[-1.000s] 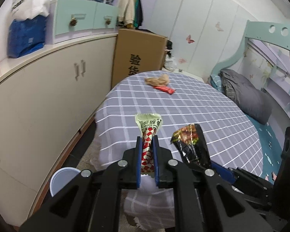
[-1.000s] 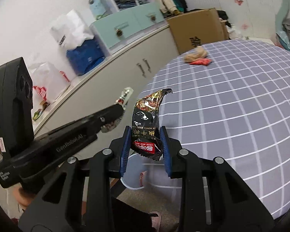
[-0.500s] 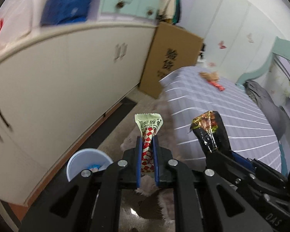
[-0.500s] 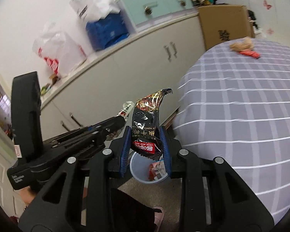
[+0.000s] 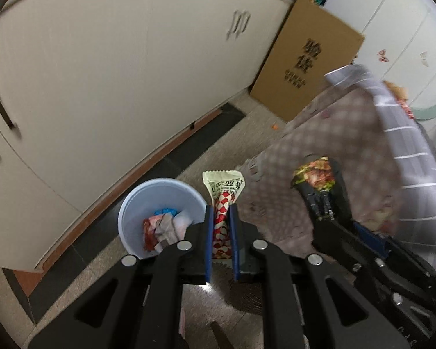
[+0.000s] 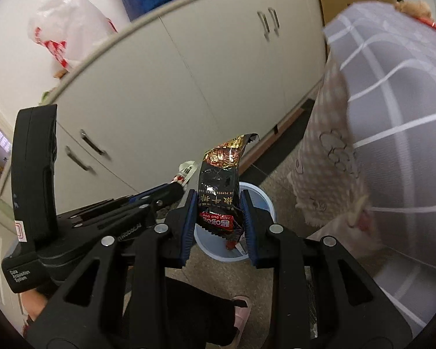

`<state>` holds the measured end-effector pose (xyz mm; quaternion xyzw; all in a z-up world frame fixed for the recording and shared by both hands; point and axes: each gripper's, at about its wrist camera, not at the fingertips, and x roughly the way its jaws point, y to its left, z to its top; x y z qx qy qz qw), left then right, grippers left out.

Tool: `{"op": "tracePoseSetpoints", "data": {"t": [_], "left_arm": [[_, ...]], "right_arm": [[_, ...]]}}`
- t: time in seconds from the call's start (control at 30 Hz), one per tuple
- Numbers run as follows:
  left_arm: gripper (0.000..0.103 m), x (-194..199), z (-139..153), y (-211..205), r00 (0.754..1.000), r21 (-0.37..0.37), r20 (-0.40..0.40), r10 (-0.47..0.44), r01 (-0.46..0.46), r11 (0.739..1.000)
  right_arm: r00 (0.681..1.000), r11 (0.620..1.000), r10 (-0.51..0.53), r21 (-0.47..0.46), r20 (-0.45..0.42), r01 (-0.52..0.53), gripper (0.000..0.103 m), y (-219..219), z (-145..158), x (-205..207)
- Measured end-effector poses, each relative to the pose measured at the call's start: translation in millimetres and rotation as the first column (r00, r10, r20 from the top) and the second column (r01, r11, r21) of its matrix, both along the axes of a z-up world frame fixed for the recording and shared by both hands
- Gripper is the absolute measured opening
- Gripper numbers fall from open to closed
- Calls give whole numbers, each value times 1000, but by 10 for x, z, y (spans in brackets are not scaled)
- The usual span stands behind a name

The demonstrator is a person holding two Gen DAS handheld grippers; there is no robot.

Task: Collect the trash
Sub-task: 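Carry both wrappers over to the wastebasket, then open both tools above the wastebasket to drop the wrappers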

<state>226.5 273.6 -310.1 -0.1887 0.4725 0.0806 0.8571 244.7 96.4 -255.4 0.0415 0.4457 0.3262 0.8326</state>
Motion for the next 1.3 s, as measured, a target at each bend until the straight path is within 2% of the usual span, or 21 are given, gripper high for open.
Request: {"op": "tracePoseSetpoints", "data": {"t": [0.17,0.27,0.37,0.4,0.43,0.47,0.5,0.83,1.3], "left_arm": [[10,197,-319,147,998,-33,-65,5,-7,999],[11,286,-420,176,996,-5,-91,17,-18,1000],[13,310,-480,263,994,-11,-95,44,-45,999],[22,318,-501,296,993,-16,-101,54,-56,998],[39,326,-519,335,992,-21,-106,63,-66,998],[45,317,-533,368,992,-22,-105,75,-78,997],[47,293,-529,386,992,-9,-97,86,-87,996],[55,98,-402,490,989,97,-67,133,-126,987],[63,-155,-364,792,973,101,-54,223,-216,971]], "right_arm": [[1000,999,-11,-40,-15,11,29,137,-214,138],[999,998,-18,-56,-35,16,29,230,-318,229],[999,998,-16,-69,-44,13,29,300,-392,282],[999,997,-15,-71,-48,12,29,316,-419,300],[999,997,-15,-72,-50,12,29,335,-436,313],[998,997,-15,-73,-55,11,29,354,-460,320],[998,997,-14,-73,-60,10,29,380,-474,325],[996,997,14,-80,-92,-21,30,575,-626,296],[995,996,52,-64,-84,-57,30,896,-642,302]]}}
